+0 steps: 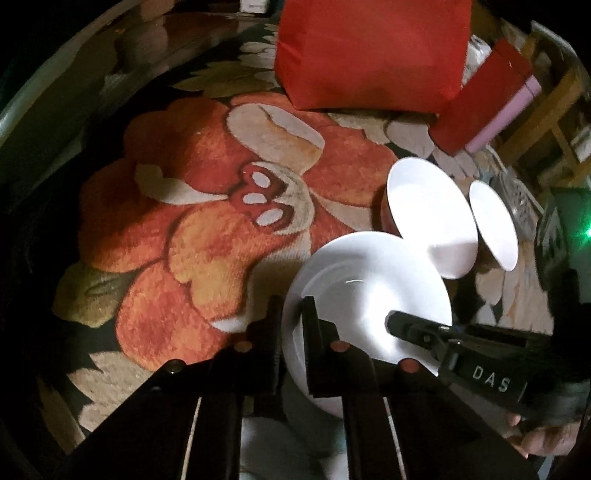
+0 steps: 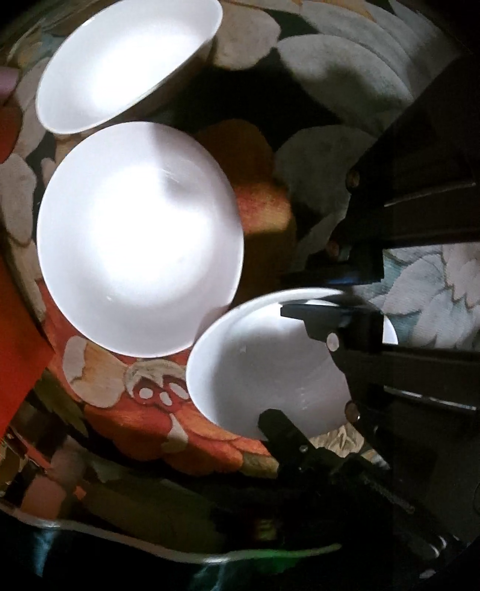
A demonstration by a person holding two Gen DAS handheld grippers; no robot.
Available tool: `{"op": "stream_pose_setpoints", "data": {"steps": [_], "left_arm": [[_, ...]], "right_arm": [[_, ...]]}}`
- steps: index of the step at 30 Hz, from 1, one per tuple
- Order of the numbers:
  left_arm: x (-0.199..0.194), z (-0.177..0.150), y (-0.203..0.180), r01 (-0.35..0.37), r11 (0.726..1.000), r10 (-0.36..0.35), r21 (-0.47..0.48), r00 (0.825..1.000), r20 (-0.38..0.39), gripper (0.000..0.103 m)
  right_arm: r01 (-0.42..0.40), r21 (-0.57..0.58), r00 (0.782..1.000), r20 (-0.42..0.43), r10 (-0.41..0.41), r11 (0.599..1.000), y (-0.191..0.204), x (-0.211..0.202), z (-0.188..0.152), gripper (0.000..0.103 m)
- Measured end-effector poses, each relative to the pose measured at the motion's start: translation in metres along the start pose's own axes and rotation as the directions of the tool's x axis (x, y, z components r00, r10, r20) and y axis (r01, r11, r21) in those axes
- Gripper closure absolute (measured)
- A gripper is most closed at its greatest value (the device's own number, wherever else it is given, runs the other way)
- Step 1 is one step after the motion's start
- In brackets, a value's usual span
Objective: Organize plates and bowls
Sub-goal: 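Carry the white bowl with both grippers over the plate stack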
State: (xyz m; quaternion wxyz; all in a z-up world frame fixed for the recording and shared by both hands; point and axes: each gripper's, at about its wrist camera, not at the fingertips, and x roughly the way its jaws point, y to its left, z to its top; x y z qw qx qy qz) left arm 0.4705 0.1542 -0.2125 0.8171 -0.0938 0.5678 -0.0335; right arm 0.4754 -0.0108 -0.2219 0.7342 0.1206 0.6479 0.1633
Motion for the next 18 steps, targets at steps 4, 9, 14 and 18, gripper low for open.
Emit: {"op": "stream_pose_setpoints", "data": {"steps": [4,9,14,18], "left_arm": [[-0.002,-0.002,0.001,0.011,1.000,-0.011,-0.004,1.000,0.005,0.094],[-0.010,-0.011,0.007,0.099,0.995,-0.098,-0.032,0.995,0.029,0.097],[-0.024,-0.022,0.002,0.149,0.989,-0.148,-0.001,0.988,0.045,0.098],[-0.031,-0.027,-0.011,0.154,0.988,-0.155,0.032,0.987,0.044,0.098]], "right_arm": [[0.006,0.000,1.000,0.007,-0.006,1.000,-0.001,0.000,-0.002,0.095],[0.008,0.006,1.000,0.020,-0.008,1.000,-0.005,-0.005,-0.008,0.095],[-0.010,0.001,0.999,0.035,0.010,1.000,-0.010,-0.020,-0.022,0.096],[-0.001,0.009,0.999,0.042,0.001,1.000,-0.016,-0.029,-0.030,0.096]]}}
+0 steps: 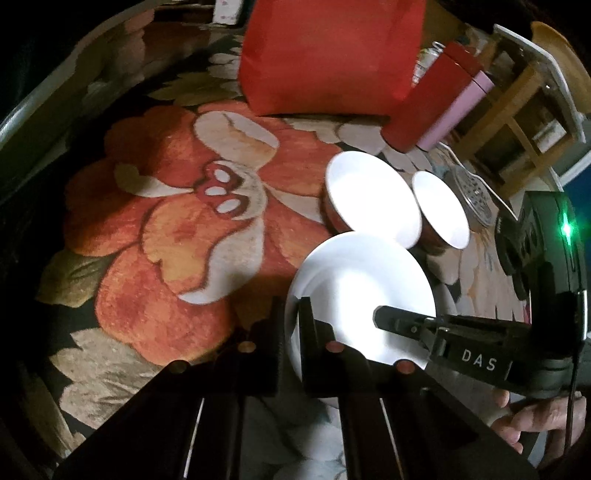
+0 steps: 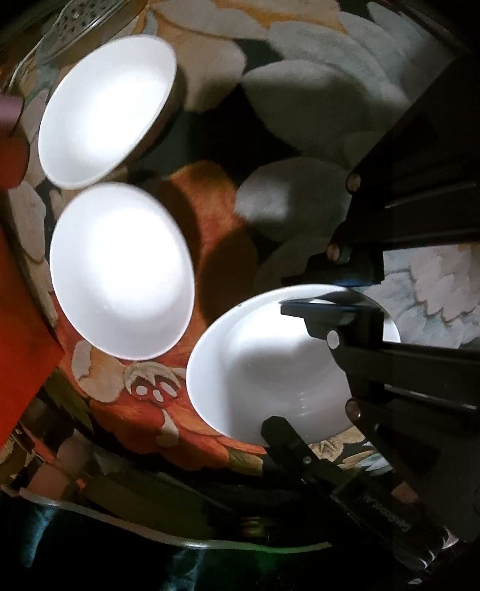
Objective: Organize plates and bowls
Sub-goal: 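Carry the white bowl with both grippers over the plate stack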
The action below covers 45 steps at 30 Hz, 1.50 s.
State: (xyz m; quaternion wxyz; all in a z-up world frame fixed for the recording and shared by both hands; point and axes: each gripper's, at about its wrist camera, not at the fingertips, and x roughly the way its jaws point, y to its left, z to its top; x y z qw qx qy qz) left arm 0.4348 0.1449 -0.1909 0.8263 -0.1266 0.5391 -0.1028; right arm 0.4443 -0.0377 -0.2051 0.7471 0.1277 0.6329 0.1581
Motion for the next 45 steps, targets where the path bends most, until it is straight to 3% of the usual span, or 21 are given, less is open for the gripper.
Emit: {"op": "stream_pose_setpoints", "data": {"steps": [14,26,37,45], "left_arm": [[0.002,-0.010,-0.069,0.065,0.991,-0.063,0.114,0.998,-0.025,0.098],[-0.005,-0.017,-0.142,0.135,0.966,-0.129,0.221,0.991,-0.042,0.098],[-0.006,-0.038,-0.226,0.237,0.922,-0.222,0.307,0.972,-0.083,0.097],[0.002,-0.076,-0.306,0.327,0.859,-0.277,0.395,0.944,-0.179,0.097]], "right_arm": [[0.088,0.015,0.996,0.021,-0.089,0.996,-0.042,-0.050,-0.019,0.096],[0.144,0.090,0.987,0.062,-0.150,0.986,-0.084,-0.105,-0.044,0.095],[0.212,0.181,0.969,0.090,-0.230,0.961,-0.141,-0.165,-0.079,0.094],[0.285,0.270,0.948,0.060,-0.312,0.920,-0.198,-0.206,-0.132,0.093]]}}
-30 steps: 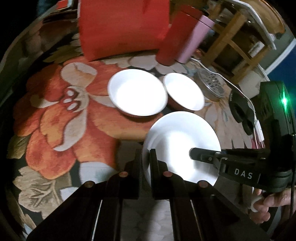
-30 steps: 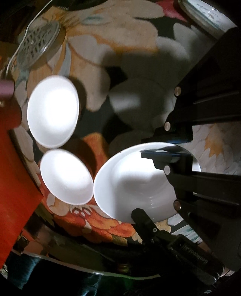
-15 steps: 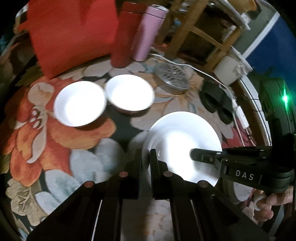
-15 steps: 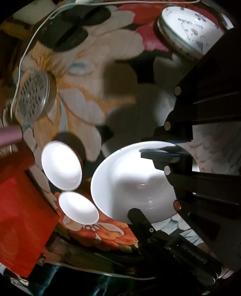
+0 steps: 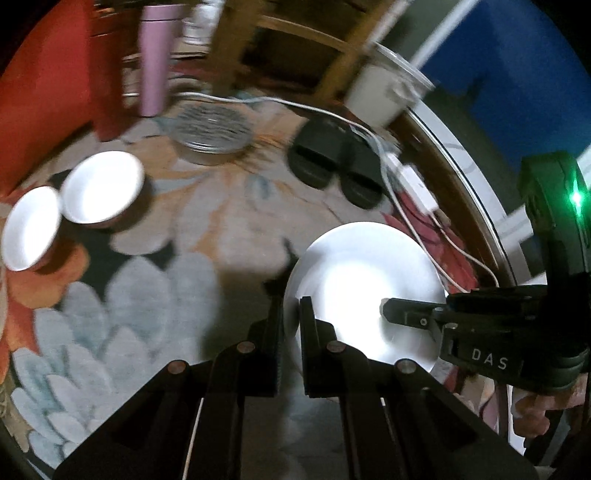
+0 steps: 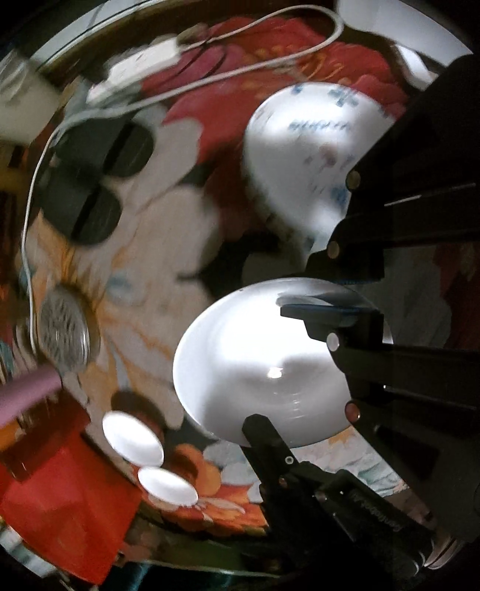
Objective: Organize plates and bowls
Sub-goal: 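Carry the white bowl with both grippers over the plate stack, then lower the white bowl onto the top bear plate and open both grippers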
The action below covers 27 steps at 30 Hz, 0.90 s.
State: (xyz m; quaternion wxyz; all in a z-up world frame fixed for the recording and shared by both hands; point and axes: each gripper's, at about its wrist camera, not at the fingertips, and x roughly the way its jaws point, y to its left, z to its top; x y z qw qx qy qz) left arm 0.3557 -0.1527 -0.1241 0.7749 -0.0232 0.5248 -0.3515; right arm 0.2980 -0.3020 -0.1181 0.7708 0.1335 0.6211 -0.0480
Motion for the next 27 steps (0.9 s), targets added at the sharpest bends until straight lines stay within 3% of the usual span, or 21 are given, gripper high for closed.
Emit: {"op": "stream_pose_setpoints", "data": {"steps": [12,27], "left_arm": [[0.048,-0.010,-0.076,0.062,0.995,-0.054,0.080,0.994,-0.095,0.096],[0.080,-0.017,-0.105,0.079,0.990,-0.060,0.117,0.986,-0.159,0.095]], "right_arm": [[0.098,0.077,0.995,-0.026,-0.096,0.992,-0.074,-0.007,-0.031,0.093],[0.136,0.083,0.990,-0.049,-0.132,0.987,-0.110,0.002,-0.041,0.093]]}}
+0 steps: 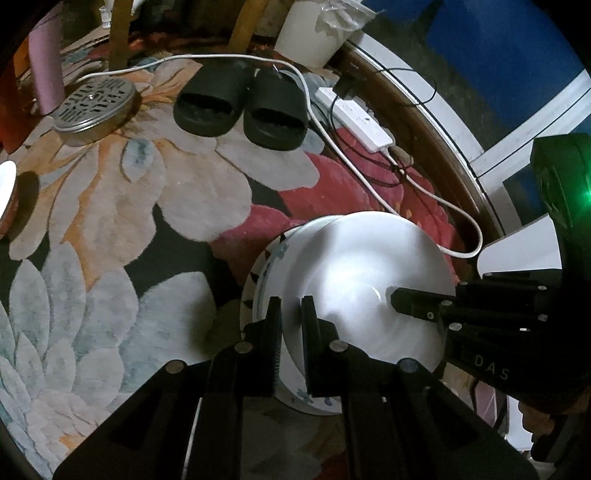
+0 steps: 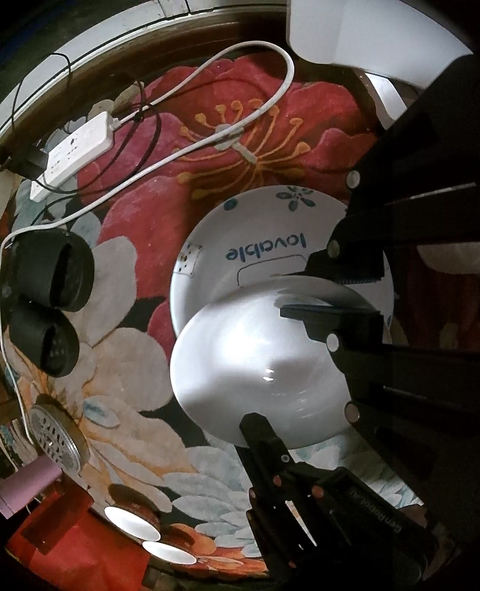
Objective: Organize plates and bowls
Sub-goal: 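Lower the white bowl onto the top bear plate and open both grippers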
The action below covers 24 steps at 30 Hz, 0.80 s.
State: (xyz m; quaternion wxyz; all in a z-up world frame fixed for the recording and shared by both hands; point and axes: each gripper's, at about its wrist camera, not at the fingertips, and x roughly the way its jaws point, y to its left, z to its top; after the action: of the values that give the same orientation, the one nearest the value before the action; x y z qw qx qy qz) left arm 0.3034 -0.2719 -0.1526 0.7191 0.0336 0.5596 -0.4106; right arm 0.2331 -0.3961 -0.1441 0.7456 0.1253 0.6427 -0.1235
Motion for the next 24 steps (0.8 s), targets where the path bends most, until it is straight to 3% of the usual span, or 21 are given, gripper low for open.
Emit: {"op": "stream_pose_setpoints", "data": {"steps": [24], "left_arm": [[0.039,-0.016,-0.014,-0.067,0.995,0.075,0.079,0.992,-0.099,0.092]], "right_arm": [[0.025,-0.037,0.996,-0.090,-0.028,0.999,-0.005,0.039,-0.016,0.090]]}}
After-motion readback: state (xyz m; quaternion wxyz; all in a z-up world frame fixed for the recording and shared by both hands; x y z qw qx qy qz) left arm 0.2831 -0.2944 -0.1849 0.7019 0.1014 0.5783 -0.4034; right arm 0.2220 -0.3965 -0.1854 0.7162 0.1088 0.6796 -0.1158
